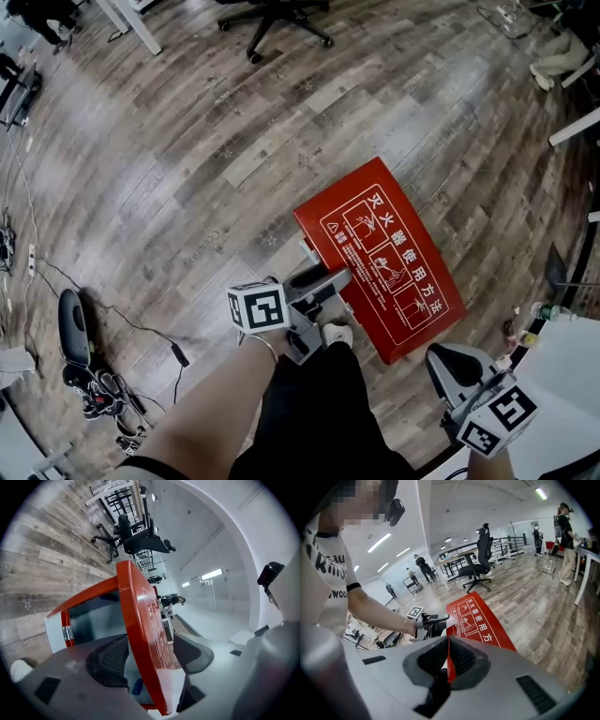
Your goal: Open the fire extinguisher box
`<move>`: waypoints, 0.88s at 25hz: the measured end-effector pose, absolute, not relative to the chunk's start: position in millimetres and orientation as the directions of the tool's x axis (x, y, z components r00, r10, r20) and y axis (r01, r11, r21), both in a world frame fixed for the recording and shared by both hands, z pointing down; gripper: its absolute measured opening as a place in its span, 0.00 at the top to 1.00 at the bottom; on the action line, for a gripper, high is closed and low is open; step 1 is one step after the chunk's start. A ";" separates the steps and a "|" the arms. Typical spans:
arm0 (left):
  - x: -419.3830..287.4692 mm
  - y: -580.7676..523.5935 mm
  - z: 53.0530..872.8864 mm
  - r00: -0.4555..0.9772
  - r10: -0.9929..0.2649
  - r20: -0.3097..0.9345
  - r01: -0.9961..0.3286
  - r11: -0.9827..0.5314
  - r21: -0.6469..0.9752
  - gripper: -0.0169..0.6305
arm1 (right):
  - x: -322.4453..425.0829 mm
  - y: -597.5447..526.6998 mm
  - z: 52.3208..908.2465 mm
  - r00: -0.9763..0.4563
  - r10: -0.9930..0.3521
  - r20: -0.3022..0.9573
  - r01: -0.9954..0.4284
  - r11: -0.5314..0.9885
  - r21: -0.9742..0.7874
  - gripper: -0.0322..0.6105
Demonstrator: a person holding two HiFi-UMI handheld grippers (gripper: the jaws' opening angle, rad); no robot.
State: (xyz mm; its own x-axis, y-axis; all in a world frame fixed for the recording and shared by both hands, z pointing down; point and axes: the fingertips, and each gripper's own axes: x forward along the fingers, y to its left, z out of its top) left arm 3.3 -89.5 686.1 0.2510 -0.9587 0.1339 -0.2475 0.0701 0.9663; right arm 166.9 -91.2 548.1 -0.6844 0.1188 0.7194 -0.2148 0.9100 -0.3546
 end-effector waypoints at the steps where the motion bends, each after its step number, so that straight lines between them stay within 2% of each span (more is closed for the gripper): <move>1: 3.5 -90.3 686.4 0.254 -0.959 0.129 -0.233 0.069 0.970 0.55 | 168.7 -91.6 549.0 -0.687 0.113 0.718 -0.219 0.910 -0.353 0.93; 9: 13.8 -99.8 699.9 0.313 -0.940 0.138 -0.204 0.075 0.976 0.55 | 180.2 -100.6 549.0 -0.692 0.094 0.715 -0.241 0.905 -0.352 0.93; 12: 16.6 -102.2 689.5 0.340 -0.938 0.058 -0.155 0.005 0.988 0.55 | 180.9 -101.7 547.0 -0.696 0.093 0.712 -0.239 0.905 -0.352 0.93; 17: 13.1 -98.0 647.6 0.360 -0.918 -0.165 -0.080 -0.207 0.975 0.55 | 176.8 -103.3 546.8 -0.707 0.089 0.701 -0.240 0.903 -0.357 0.93; 19: 13.5 -94.2 631.9 0.382 -0.899 -0.216 -0.057 -0.256 0.965 0.55 | 172.8 -99.7 544.2 -0.712 0.088 0.696 -0.238 0.903 -0.357 0.93; 22: 13.7 -92.9 615.6 0.412 -0.880 -0.238 -0.047 -0.281 0.959 0.65 | 166.7 -96.3 535.9 -0.724 0.078 0.686 -0.240 0.903 -0.355 0.93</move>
